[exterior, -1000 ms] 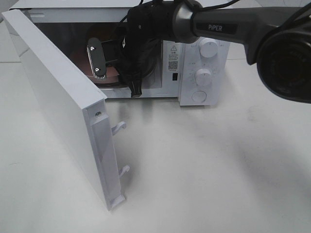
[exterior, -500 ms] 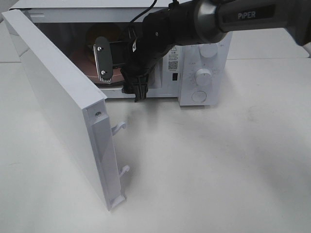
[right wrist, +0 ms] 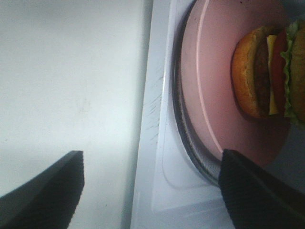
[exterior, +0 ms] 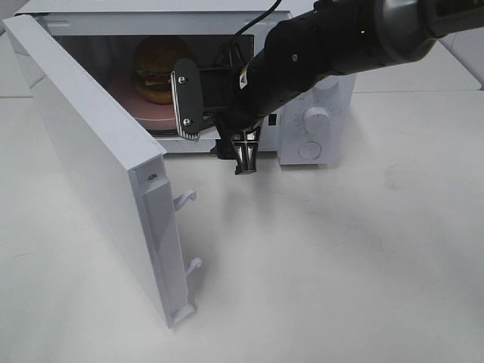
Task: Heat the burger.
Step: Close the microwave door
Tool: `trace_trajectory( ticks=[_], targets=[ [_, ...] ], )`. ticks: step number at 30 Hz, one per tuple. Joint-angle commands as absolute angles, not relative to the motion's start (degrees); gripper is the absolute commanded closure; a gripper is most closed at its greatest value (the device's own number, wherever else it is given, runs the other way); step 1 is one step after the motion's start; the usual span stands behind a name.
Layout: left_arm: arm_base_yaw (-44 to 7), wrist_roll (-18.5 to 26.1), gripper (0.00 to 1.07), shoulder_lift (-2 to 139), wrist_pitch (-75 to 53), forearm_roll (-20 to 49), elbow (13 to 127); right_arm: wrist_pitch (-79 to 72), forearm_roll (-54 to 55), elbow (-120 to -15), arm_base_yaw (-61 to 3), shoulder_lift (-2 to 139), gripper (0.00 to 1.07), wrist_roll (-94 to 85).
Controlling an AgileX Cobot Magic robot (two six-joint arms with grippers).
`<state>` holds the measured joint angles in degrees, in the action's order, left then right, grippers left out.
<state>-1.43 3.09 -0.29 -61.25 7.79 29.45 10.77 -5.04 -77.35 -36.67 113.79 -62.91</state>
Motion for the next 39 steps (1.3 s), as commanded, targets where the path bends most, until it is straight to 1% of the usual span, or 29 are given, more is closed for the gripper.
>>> trace_trajectory(
  ticks=[1, 3, 5, 8, 12, 16, 18, 24, 26, 28, 29, 32, 34, 35, 37, 39],
  targets=[
    [-1.2, 3.0, 0.09, -1.3, -61.1, 7.8, 29.5, 10.3, -5.5, -73.4, -36.2, 109.0, 0.31, -61.7],
    [-1.2, 3.0, 0.09, -1.3, -61.1, 7.8, 29.5, 10.3, -5.7, -72.5, -36.1, 107.9, 0.31, -61.7],
    [-1.2, 3.0, 0.09, -1.3, -61.1, 7.8, 29.5, 10.7, -6.8, -69.0, -35.5, 104.0, 0.31, -60.9],
    [-1.2, 3.0, 0.09, -1.3, -61.1, 7.8, 29.5, 11.1, -6.8, -68.3, -35.5, 103.2, 0.31, -60.8],
    [-1.2, 3.0, 0.09, -1.3, -61.1, 7.8, 29.5, 12.6, -6.8, -63.5, -35.5, 98.7, 0.31, -58.4],
    [-1.2, 3.0, 0.09, -1.3, -61.1, 7.8, 29.5, 12.7, -6.8, -60.8, -35.5, 96.0, 0.31, -56.1],
    [-1.2, 3.0, 0.09, -1.3, -61.1, 7.8, 29.5, 14.2, -6.8, -57.0, -35.5, 91.6, 0.31, -50.8],
    [-1.2, 3.0, 0.09, -1.3, -61.1, 7.8, 29.5, 15.8, -6.8, -53.9, -35.5, 87.0, 0.31, -43.7],
    [-1.2, 3.0, 0.09, -1.3, -61.1, 7.8, 29.5, 19.9, -6.8, -51.7, -35.5, 82.6, 0.31, -34.3],
    [-1.2, 3.0, 0.09, -1.3, -61.1, 7.8, 29.5, 21.5, -6.8, -51.5, -35.5, 81.5, 0.31, -32.1],
    [-1.2, 3.0, 0.09, -1.3, -61.1, 7.8, 29.5, 24.1, -6.8, -51.0, -35.5, 79.6, 0.31, -27.3],
    [-1.2, 3.0, 0.09, -1.3, -61.1, 7.8, 29.5, 25.7, -6.9, -50.9, -35.5, 78.6, 0.31, -24.6],
    [-1.2, 3.0, 0.09, -1.3, -61.1, 7.8, 29.5, 31.5, -6.9, -50.4, -35.5, 74.9, 0.31, -14.6],
    [-1.2, 3.0, 0.09, -1.3, -61.1, 7.8, 29.5, 31.5, -6.9, -50.4, -35.5, 74.9, 0.31, -14.6],
    [-1.2, 3.0, 0.09, -1.3, -61.1, 7.8, 29.5, 35.4, -6.9, -50.0, -35.5, 72.0, 0.31, -7.4],
    [-1.2, 3.0, 0.09, -1.3, -61.1, 7.8, 29.5, 37.0, -6.9, -50.0, -35.5, 71.2, 0.31, -5.2]
  ],
)
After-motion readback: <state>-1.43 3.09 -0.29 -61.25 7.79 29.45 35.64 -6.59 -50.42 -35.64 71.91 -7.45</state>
